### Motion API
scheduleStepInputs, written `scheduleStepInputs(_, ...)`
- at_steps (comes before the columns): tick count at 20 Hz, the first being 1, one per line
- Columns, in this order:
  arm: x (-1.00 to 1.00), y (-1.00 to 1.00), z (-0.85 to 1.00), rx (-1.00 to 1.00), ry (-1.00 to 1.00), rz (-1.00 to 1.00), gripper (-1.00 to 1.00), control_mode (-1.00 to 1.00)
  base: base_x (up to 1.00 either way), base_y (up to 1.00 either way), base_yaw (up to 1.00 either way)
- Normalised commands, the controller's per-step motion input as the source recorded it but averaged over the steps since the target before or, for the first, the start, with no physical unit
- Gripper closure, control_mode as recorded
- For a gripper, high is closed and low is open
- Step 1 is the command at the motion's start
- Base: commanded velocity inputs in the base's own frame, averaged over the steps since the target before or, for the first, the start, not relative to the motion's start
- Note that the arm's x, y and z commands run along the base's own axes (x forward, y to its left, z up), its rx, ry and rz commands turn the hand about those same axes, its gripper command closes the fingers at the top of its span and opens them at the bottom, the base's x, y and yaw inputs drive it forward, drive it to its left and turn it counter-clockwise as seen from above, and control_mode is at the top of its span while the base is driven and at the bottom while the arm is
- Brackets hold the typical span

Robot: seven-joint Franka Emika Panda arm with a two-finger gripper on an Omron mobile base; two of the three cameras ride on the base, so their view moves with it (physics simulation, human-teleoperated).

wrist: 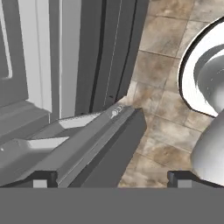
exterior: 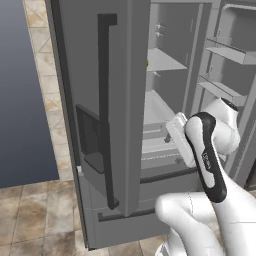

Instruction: Retrieve a lemon from the fridge and place it on the cutting board with the fish.

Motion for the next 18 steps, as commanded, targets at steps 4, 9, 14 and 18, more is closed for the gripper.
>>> scheduleStepInputs(4, 0.68, 0.32, -0.44, 0.09, 0.09, 0.08, -1.0, -1.0, 0.0, 0.0, 0.0)
scheduleStepInputs(9, 0.43, 0.37, -0.39, 0.01, 0.03, 0.04, -1.0, -1.0, 0.0, 0.0, 0.0)
scheduleStepInputs(14, 0.5, 0.17, -0.28, 0.12, 0.12, 0.01, -1.0, -1.0, 0.0, 0.0, 0.0)
scheduleStepInputs(18, 0.17, 0.38, -0.34, 0.17, 0.11, 0.06, -1.0, -1.0, 0.0, 0.0, 0.0)
